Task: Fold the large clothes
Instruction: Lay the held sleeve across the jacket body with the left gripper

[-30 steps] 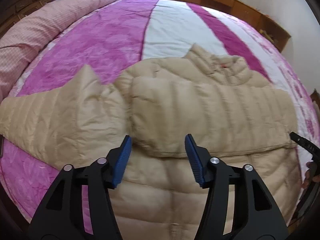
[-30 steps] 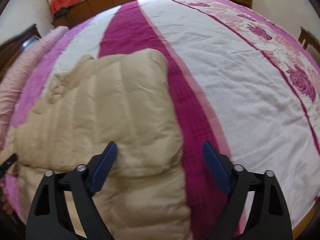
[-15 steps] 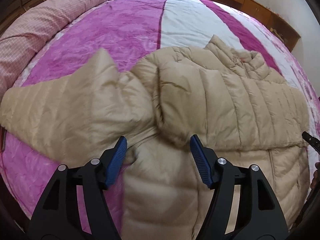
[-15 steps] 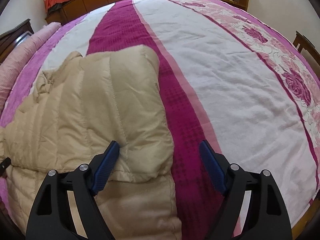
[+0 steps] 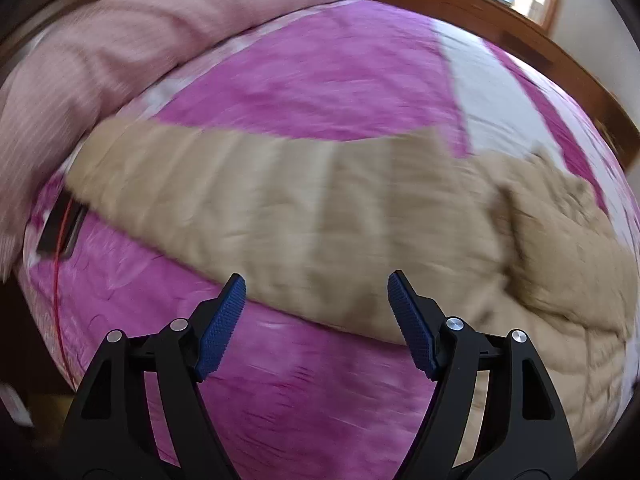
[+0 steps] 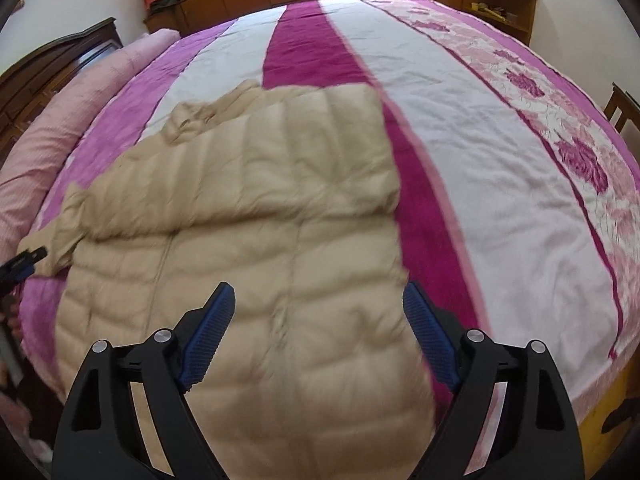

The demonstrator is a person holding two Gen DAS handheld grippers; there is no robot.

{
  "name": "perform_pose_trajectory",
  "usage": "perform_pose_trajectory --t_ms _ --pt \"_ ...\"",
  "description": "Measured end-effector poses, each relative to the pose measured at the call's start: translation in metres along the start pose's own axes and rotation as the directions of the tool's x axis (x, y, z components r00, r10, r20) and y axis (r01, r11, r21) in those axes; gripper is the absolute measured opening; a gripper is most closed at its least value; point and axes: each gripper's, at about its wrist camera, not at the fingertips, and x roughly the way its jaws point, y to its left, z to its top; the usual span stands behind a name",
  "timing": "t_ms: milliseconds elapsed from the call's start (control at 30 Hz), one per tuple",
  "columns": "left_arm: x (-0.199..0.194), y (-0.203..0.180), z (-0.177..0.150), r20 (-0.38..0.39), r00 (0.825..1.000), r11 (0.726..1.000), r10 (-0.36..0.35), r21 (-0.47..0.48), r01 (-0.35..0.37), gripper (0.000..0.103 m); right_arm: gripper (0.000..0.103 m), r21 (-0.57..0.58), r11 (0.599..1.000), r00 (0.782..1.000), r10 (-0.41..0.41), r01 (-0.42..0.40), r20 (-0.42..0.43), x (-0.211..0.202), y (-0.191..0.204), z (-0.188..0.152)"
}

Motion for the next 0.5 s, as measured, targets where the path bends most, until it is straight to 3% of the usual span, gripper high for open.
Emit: perform_pose_trajectory --t_ms 100,267,433,500 --pt "0.016 0.026 0.001 -0.016 1.0 0.996 0.023 -0.086 -0.025 0.073 0.084 0.019 1.0 1.0 0.01 -0.009 -0.015 -0.004 0.004 -0.013" --pt "0.044 0.053 0.003 -0.019 0.999 0.975 -0.045 -0.218 0.04 0.073 0.084 0.024 0.999 0.998 -0.023 0.024 -0.054 0.005 0.008 -0.027" --pt "0.062 0.054 0.001 0.017 0.995 0.973 -0.103 -0.205 0.104 0.083 0.084 0.02 0.999 0.997 -0.044 0.046 -0.064 0.012 0.011 -0.03" --pt "0.064 0.051 0.002 0.021 0.995 0.978 -0.098 -0.184 0.1 0.083 0.084 0.027 0.999 0.997 -0.041 0.043 -0.07 0.014 0.013 -0.032"
